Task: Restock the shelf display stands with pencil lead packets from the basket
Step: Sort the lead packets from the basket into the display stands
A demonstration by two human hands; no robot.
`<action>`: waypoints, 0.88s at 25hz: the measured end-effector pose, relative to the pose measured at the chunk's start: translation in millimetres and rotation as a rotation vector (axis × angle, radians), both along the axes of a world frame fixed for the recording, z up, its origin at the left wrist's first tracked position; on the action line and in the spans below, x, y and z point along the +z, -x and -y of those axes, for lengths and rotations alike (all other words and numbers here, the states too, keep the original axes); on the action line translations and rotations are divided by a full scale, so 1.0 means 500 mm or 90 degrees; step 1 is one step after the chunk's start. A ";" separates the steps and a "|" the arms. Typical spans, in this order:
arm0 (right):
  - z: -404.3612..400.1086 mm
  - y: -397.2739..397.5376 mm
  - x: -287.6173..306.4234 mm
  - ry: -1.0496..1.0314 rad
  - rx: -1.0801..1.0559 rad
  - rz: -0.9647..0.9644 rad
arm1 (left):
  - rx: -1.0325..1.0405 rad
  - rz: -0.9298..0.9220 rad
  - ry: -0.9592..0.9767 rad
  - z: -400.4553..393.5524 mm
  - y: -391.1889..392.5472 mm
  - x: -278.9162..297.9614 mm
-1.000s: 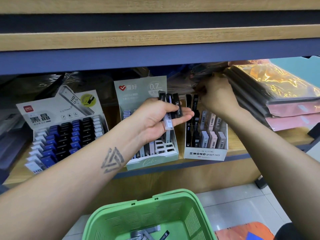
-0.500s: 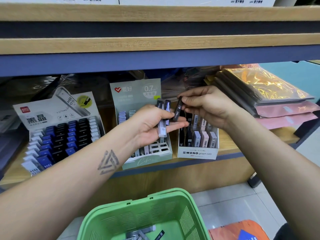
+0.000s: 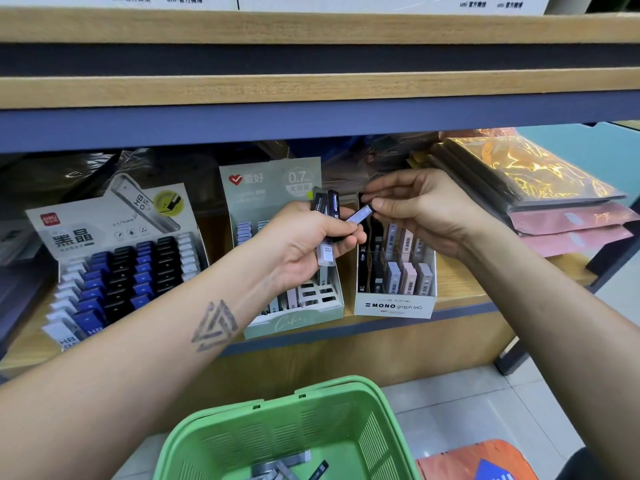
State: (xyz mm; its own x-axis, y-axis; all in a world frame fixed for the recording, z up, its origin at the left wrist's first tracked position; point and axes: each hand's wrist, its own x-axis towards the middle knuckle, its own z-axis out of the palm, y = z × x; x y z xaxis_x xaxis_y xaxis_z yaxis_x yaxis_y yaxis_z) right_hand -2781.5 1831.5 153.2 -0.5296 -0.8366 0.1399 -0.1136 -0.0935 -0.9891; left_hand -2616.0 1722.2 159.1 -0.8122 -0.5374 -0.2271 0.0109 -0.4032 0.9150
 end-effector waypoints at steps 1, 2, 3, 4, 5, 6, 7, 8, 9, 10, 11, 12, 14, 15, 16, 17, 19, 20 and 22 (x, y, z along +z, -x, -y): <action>-0.001 0.001 0.000 0.008 -0.002 0.003 | 0.000 -0.005 -0.003 0.000 -0.001 0.002; -0.002 0.001 0.000 0.015 -0.004 0.010 | -0.001 -0.011 -0.006 -0.001 -0.002 0.003; -0.003 0.001 0.001 0.020 -0.004 0.021 | -0.001 -0.016 -0.010 -0.002 -0.003 0.003; -0.003 0.000 0.002 0.023 -0.002 0.035 | 0.000 -0.019 -0.012 -0.003 -0.004 0.003; -0.003 0.000 0.003 0.025 0.002 0.049 | 0.003 -0.020 -0.014 -0.003 -0.003 0.003; -0.003 -0.001 0.004 0.023 0.007 0.058 | 0.005 -0.021 -0.019 -0.003 -0.003 0.003; -0.004 -0.001 0.007 0.015 0.009 0.059 | 0.006 -0.023 -0.024 -0.005 -0.002 0.002; -0.006 -0.002 0.008 0.006 0.010 0.054 | 0.007 -0.023 -0.028 -0.006 -0.001 0.002; -0.009 -0.003 0.009 0.001 0.012 0.052 | 0.008 -0.023 -0.029 -0.008 0.000 0.002; -0.012 -0.002 0.008 0.002 0.018 0.057 | 0.009 -0.023 -0.028 -0.010 0.001 0.001; -0.016 -0.002 0.008 0.006 0.028 0.062 | 0.008 -0.024 -0.027 -0.013 0.001 -0.001; -0.021 -0.001 0.008 0.011 0.039 0.059 | 0.007 -0.025 -0.025 -0.015 0.002 -0.003; -0.025 0.000 0.010 0.015 0.058 0.046 | 0.010 -0.018 -0.006 -0.016 0.006 -0.006; -0.025 -0.001 0.011 0.013 0.059 0.043 | 0.014 -0.009 0.005 -0.016 0.009 -0.007; -0.024 -0.002 0.012 0.012 0.052 0.040 | 0.017 -0.003 0.014 -0.018 0.011 -0.008; -0.022 -0.003 0.012 0.009 0.038 0.034 | 0.020 0.001 0.018 -0.020 0.012 -0.008; -0.017 -0.003 0.011 0.001 -0.004 0.010 | 0.025 0.002 0.016 -0.025 0.015 -0.007; -0.016 0.000 0.011 0.001 -0.032 0.002 | 0.025 -0.001 0.012 -0.027 0.016 -0.005; -0.020 0.015 0.015 0.023 -0.097 0.005 | 0.030 -0.008 0.003 -0.025 0.017 0.003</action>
State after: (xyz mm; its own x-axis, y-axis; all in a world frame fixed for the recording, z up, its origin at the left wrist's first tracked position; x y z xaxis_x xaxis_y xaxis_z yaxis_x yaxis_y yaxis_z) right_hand -2789.1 1841.5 160.7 -0.6512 -0.7409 0.1645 -0.1220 -0.1118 -0.9862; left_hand -2624.7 1734.8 160.7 -0.7884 -0.5767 -0.2141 0.0414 -0.3970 0.9169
